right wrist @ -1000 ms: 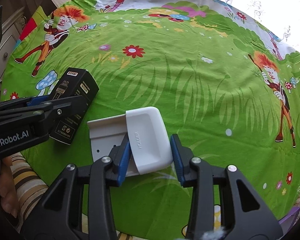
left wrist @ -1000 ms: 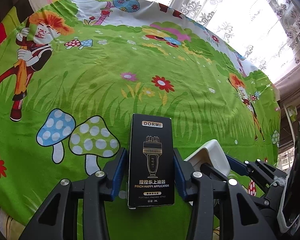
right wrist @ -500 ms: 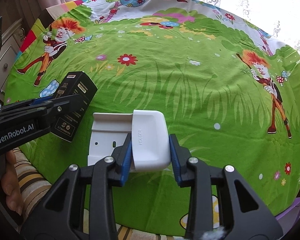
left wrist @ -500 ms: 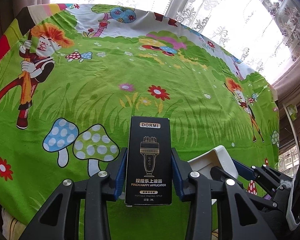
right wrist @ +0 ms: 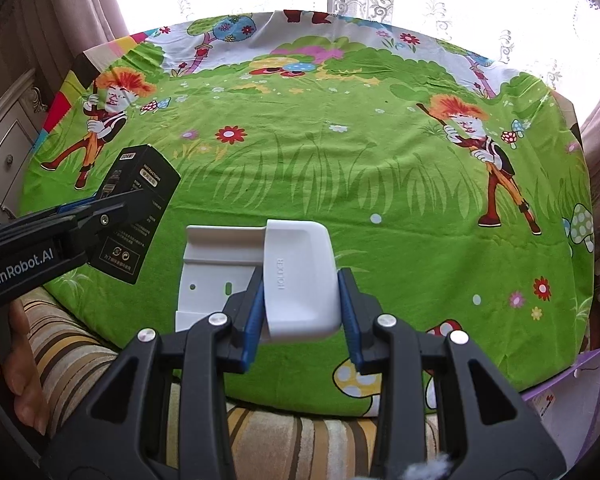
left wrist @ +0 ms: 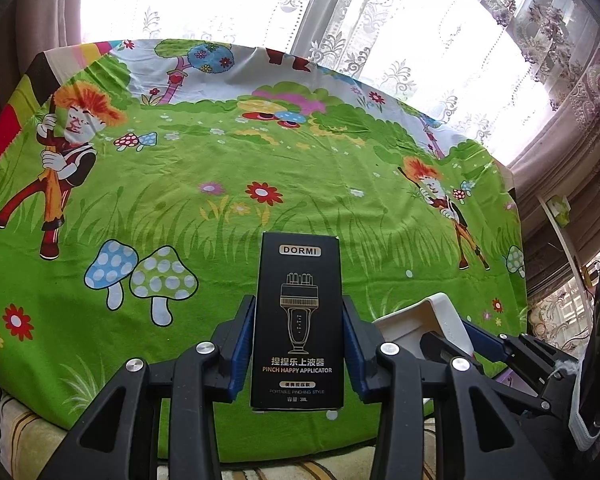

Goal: Organize rigid objects
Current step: 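Grasp the black DORMI box with left tool while right tool grasps the white tray box, then carry both boxes into the storage box and open both tools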

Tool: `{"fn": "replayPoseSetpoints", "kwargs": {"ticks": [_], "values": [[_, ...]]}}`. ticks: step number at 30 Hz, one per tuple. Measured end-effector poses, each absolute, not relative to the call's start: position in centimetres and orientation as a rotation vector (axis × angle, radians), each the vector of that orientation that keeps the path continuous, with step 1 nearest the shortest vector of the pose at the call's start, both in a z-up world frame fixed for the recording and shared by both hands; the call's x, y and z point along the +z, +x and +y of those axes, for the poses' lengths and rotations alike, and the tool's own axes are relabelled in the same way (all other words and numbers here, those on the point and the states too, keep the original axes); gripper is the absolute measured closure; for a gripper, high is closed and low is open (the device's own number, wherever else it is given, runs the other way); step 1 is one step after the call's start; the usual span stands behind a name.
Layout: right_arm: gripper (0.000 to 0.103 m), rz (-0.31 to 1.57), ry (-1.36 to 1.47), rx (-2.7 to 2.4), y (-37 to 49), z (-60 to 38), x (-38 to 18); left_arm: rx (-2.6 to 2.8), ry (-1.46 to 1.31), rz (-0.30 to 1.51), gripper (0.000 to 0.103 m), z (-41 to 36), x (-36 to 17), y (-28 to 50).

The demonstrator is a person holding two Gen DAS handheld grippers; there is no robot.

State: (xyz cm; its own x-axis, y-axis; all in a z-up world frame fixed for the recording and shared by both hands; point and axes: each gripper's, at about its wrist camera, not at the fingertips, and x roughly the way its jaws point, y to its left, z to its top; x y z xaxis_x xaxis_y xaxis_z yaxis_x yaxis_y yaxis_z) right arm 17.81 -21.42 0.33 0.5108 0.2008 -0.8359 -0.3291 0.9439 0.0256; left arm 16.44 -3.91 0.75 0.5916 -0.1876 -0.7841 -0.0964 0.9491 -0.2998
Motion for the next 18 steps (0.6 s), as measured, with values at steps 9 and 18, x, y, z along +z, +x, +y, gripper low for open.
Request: {"fn": "replayPoseSetpoints", "kwargs": {"ticks": [9,18], "values": [[0.064,0.933,-0.095,0.247,12.9,-25.5,3.2,-0.154,-0.316,0.903,0.062,-7.1,3.9,13.4],[0.064,0.897,-0.059,0.129,6.8,-32.3,5.4,-0.314,-0.279,0.903,0.062,-12.9,5.8,9.2]]}}
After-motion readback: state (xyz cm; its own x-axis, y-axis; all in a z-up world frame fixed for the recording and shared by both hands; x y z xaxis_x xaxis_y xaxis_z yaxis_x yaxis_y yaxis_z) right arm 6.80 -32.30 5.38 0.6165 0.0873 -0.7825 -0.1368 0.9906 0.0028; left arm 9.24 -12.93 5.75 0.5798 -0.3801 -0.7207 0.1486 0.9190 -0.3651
